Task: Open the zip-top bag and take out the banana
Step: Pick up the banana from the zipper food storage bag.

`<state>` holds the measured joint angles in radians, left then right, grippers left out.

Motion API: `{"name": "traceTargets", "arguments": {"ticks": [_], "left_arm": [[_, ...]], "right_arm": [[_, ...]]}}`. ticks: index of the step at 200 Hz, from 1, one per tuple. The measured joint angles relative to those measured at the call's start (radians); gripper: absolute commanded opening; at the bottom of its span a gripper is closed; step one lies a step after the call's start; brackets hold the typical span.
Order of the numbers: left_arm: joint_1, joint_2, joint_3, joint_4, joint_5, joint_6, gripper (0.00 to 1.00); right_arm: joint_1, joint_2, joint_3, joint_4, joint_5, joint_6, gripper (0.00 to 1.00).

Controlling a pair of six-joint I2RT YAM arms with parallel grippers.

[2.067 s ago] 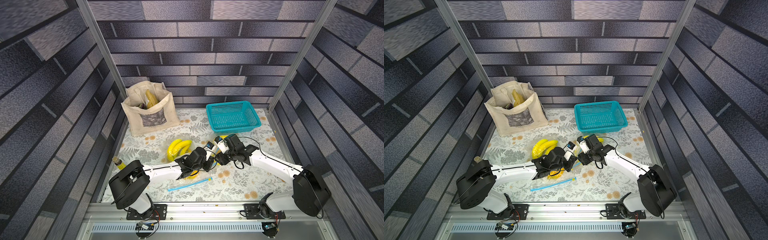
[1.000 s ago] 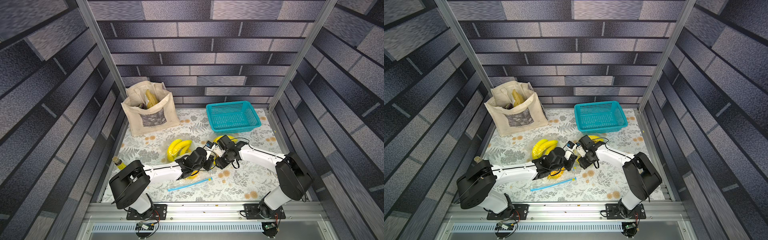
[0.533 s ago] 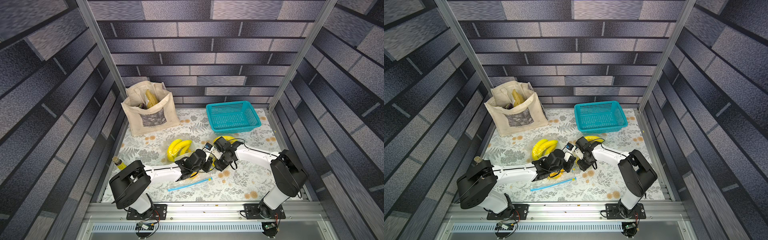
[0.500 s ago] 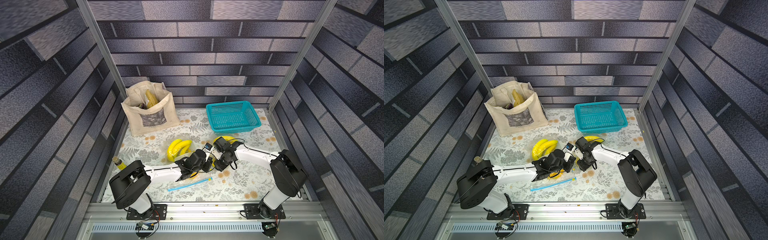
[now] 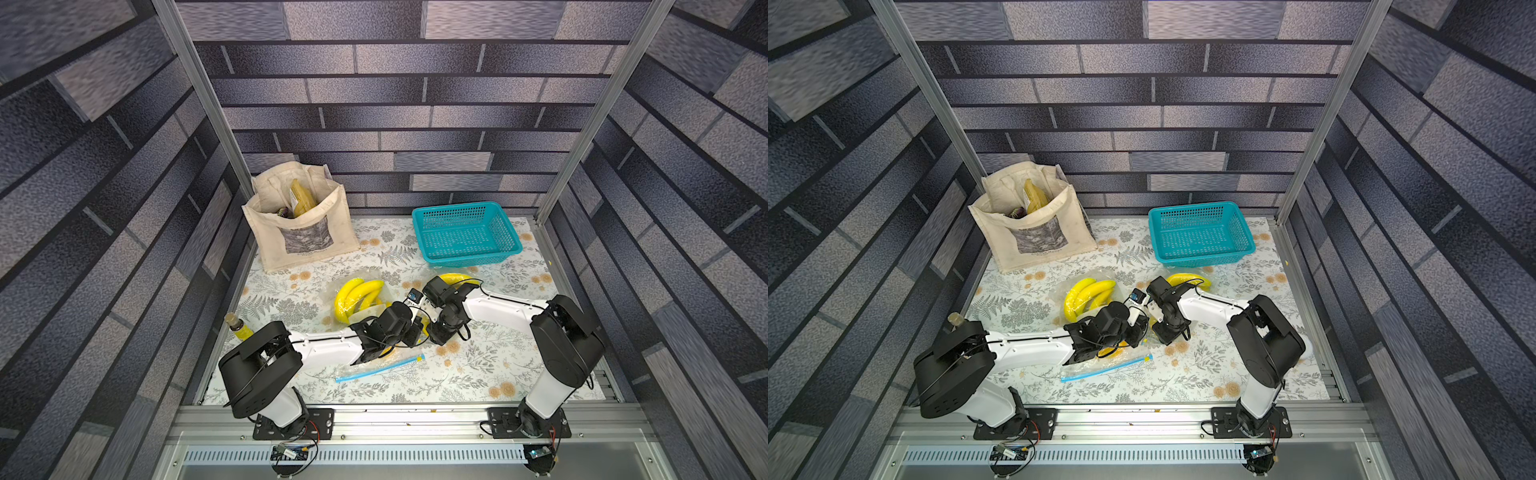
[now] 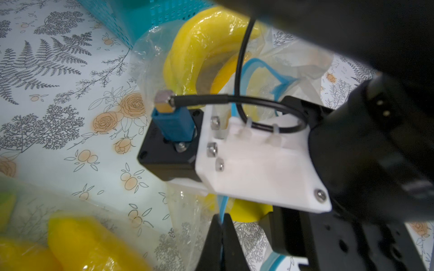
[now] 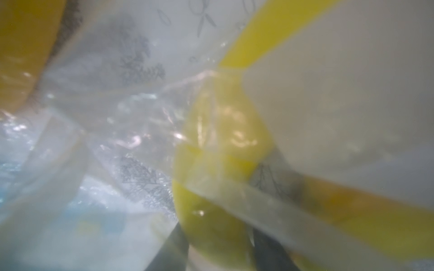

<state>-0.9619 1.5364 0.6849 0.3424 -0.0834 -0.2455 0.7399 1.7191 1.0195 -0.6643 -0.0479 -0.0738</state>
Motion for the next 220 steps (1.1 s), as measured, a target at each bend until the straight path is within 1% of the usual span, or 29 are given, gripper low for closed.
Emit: {"name": "traceTargets", "arguments": {"ticks": [17, 33, 81, 126, 137, 161, 190, 220], "left_arm": [[0.0, 0.0, -0.001, -0.004, -0.003, 0.0, 0.06], [-0.002, 0.0, -0.001, -0.008, -0.005, 0.0, 0.06], [-0.006, 0.0, -0.001, -0.017, -0.023, 0.001, 0.06], [-0.008, 0.0, -0.001, -0.02, -0.033, 0.002, 0.07], [-0.011, 0.0, -0.001, -0.019, -0.035, 0.002, 0.07], [-0.026, 0.0, -0.001, -0.02, -0.053, 0.009, 0.07], [-0.039, -0.004, -0.001, -0.024, -0.091, 0.021, 0.08], [-0.089, -0.004, 0.0, -0.04, -0.18, 0.048, 0.08]], "right_arm": [[0.002, -0.002, 0.002, -0.001, 0.005, 0.013, 0.25], [0.004, -0.004, 0.002, -0.002, 0.005, 0.038, 0.22], [0.011, -0.037, -0.002, 0.014, -0.037, 0.076, 0.2], [0.011, -0.124, -0.002, 0.039, -0.088, 0.096, 0.19], [0.011, -0.134, 0.001, 0.04, -0.088, 0.1, 0.17], [0.011, -0.127, 0.025, 0.024, -0.09, 0.119, 0.16], [0.002, -0.083, 0.085, -0.002, -0.109, 0.145, 0.15], [-0.031, -0.054, 0.106, -0.013, -0.168, 0.169, 0.13]]}}
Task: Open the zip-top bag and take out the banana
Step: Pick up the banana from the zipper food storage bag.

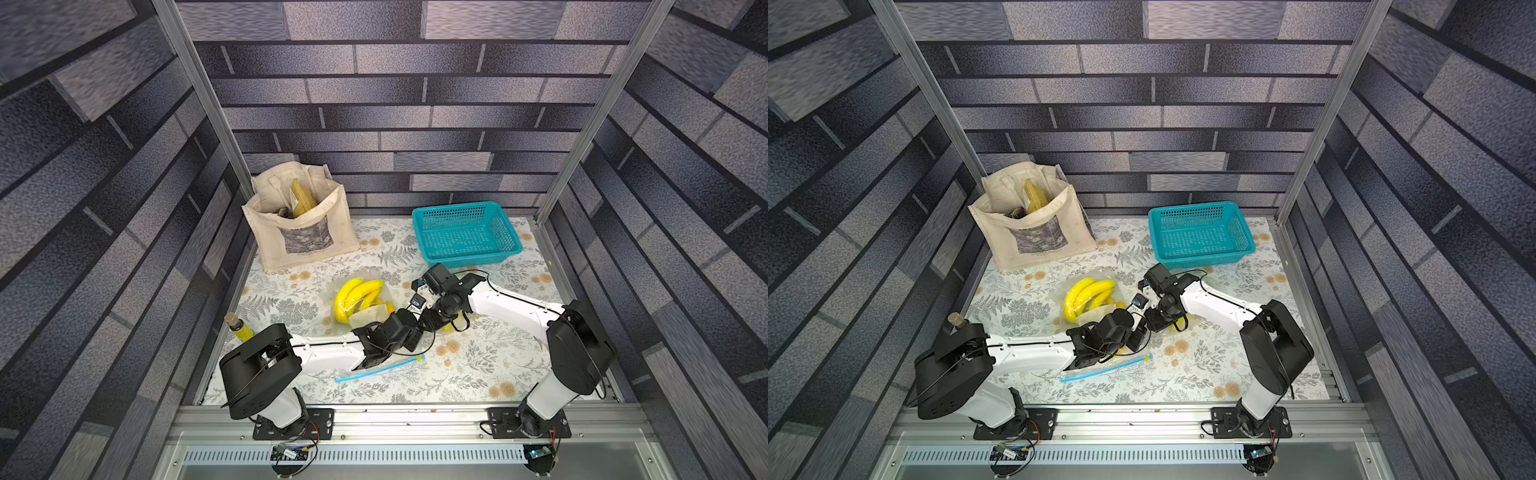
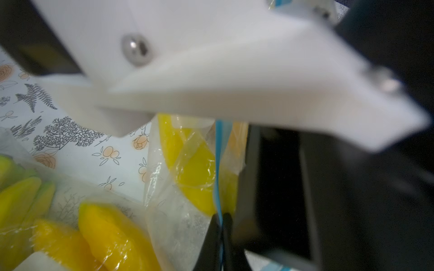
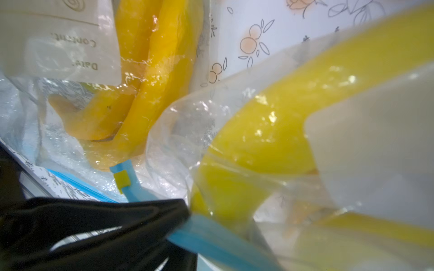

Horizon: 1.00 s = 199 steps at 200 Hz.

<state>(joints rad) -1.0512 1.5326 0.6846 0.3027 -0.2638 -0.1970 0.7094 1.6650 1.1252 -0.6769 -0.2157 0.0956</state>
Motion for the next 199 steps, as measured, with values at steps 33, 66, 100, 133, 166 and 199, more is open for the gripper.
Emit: {"name": "traceTargets", "arguments": {"ticks": [33, 66, 100, 133, 166, 199], "left_arm": [[-0.066, 0.0, 0.007, -0.026, -0.124, 0.037, 0.09], [-0.085, 0.0, 0.012, -0.036, -0.211, 0.04, 0.11], [-0.084, 0.001, 0.012, -0.041, -0.271, 0.04, 0.12], [-0.055, 0.001, 0.012, -0.04, -0.294, 0.04, 0.14], [0.01, 0.001, 0.013, -0.038, -0.253, 0.04, 0.14], [0.053, 0.001, 0.038, -0.037, -0.187, 0.04, 0.14]], "right_arm": [[-0.064, 0.033, 0.016, -0.001, -0.127, 0.043, 0.1], [-0.086, 0.046, 0.02, 0.001, -0.235, 0.087, 0.11], [-0.092, 0.045, 0.02, -0.008, -0.293, 0.1, 0.11], [-0.093, 0.026, 0.013, -0.038, -0.342, 0.095, 0.09], [-0.092, -0.048, -0.032, -0.068, -0.385, 0.058, 0.06], [-0.092, -0.148, -0.095, -0.051, -0.438, 0.035, 0.06]]}}
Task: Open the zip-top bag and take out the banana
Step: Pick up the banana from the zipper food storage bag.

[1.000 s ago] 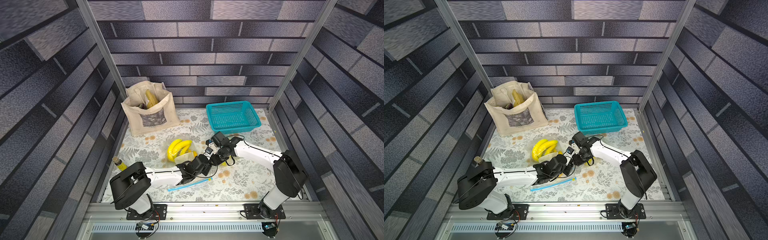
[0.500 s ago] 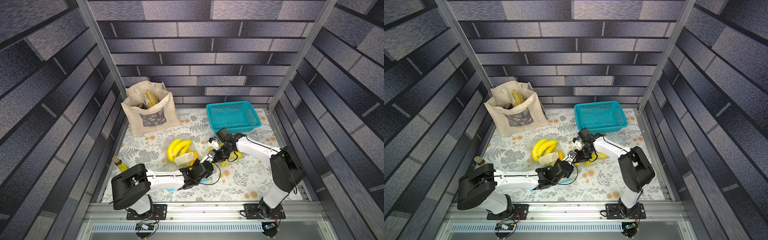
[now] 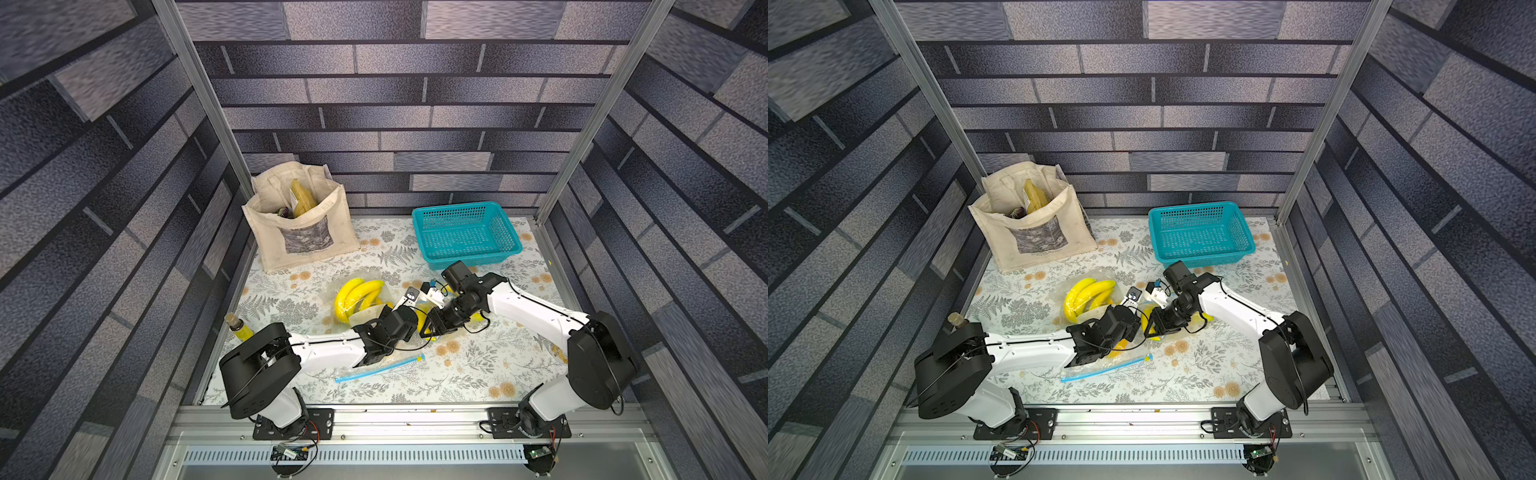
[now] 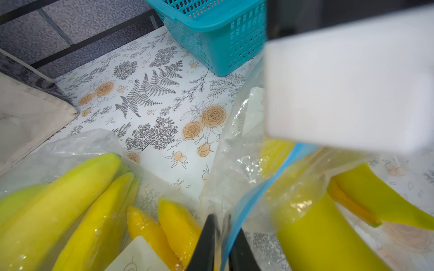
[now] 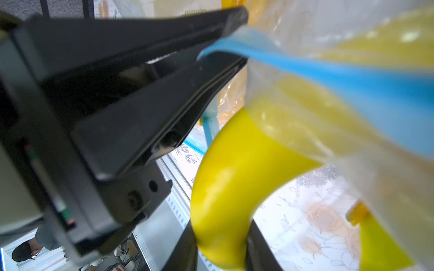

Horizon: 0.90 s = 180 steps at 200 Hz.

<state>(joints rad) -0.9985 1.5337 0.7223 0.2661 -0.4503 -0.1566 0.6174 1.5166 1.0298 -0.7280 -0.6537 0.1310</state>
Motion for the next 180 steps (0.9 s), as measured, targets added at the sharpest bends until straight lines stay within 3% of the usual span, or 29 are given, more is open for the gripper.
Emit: {"name": "traceTargets", "arguments": {"ticks": [94, 152, 180], "left_arm": [[0.008, 0.0, 0.014, 0.008, 0.036, 0.0, 0.14], [-0.019, 0.0, 0.008, 0.032, 0.04, -0.001, 0.14], [-0.029, 0.0, -0.001, 0.046, 0.038, -0.005, 0.14]], "right_arm": [[-0.004, -0.036, -0.036, 0.096, -0.076, 0.121, 0.0], [-0.019, -0.078, -0.087, 0.209, 0.077, 0.244, 0.0], [-0.051, -0.111, -0.123, 0.312, 0.083, 0.34, 0.0]]}}
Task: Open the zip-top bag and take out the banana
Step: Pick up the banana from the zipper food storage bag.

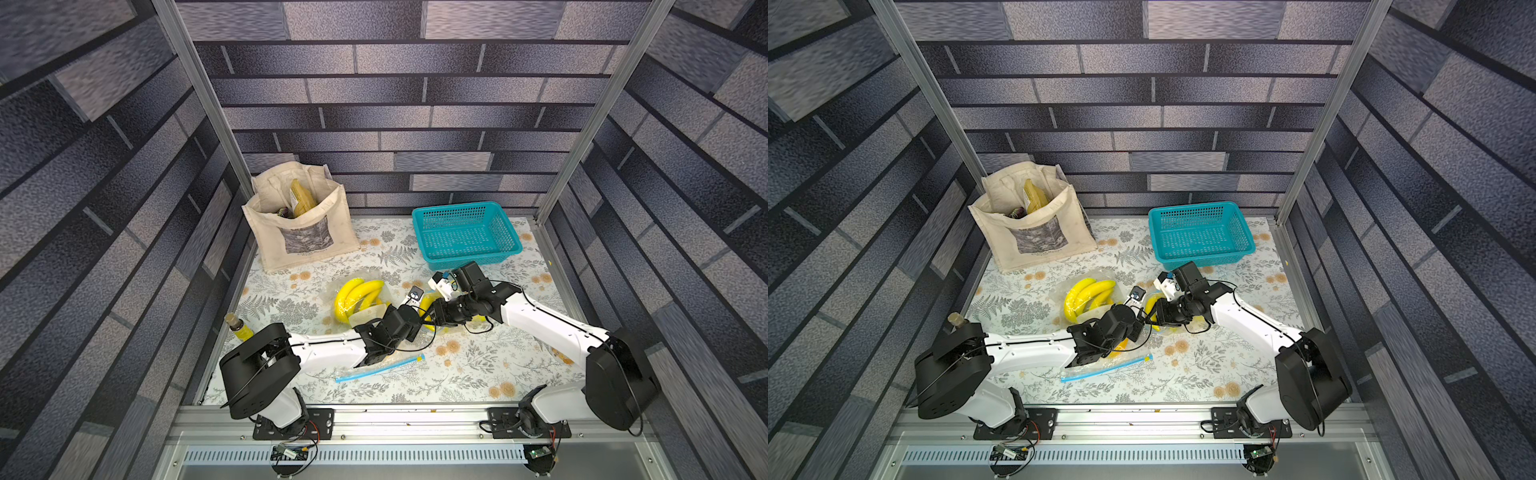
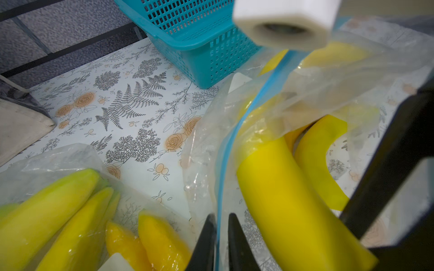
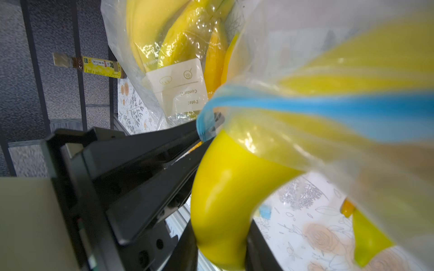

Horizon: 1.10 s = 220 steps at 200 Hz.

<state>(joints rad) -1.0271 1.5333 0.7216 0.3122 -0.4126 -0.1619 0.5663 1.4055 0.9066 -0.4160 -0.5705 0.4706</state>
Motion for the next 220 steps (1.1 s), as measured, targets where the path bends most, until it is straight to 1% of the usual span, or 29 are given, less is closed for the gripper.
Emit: {"name": "traceTargets", "arguments": {"ticks": [29, 51, 70, 97, 121, 144, 164, 185, 197, 220], "left_arm": [[-0.001, 0.0, -0.018, 0.022, -0.01, -0.003, 0.15], [0.002, 0.0, -0.023, 0.026, -0.013, -0.002, 0.15], [0.019, 0.0, -0.023, 0.036, -0.01, -0.002, 0.15], [0.062, 0.004, -0.023, 0.052, 0.013, 0.006, 0.15], [0.099, 0.018, -0.022, 0.078, 0.056, 0.014, 0.14], [0.126, 0.023, -0.022, 0.093, 0.108, 0.021, 0.13], [0.132, 0.024, -0.021, 0.093, 0.142, 0.025, 0.13], [0.133, 0.024, -0.021, 0.093, 0.168, 0.028, 0.12], [0.133, 0.024, -0.021, 0.093, 0.181, 0.028, 0.12], [0.132, 0.024, -0.021, 0.092, 0.21, 0.028, 0.11]], "right_arm": [[-0.034, -0.014, -0.042, 0.103, -0.041, 0.102, 0.0], [-0.04, -0.014, -0.045, 0.115, -0.098, 0.125, 0.0], [-0.039, -0.014, -0.043, 0.069, -0.144, 0.077, 0.0], [-0.039, -0.03, -0.043, -0.061, -0.195, -0.048, 0.0], [-0.039, -0.087, -0.043, -0.163, -0.229, -0.153, 0.0], [-0.039, -0.148, -0.043, -0.2, -0.274, -0.211, 0.0], [-0.039, -0.197, -0.044, -0.193, -0.325, -0.225, 0.0], [-0.039, -0.273, -0.044, -0.128, -0.378, -0.193, 0.0], [-0.039, -0.312, -0.023, -0.105, -0.381, -0.172, 0.0], [-0.045, -0.341, 0.091, -0.076, -0.344, -0.16, 0.0]]}}
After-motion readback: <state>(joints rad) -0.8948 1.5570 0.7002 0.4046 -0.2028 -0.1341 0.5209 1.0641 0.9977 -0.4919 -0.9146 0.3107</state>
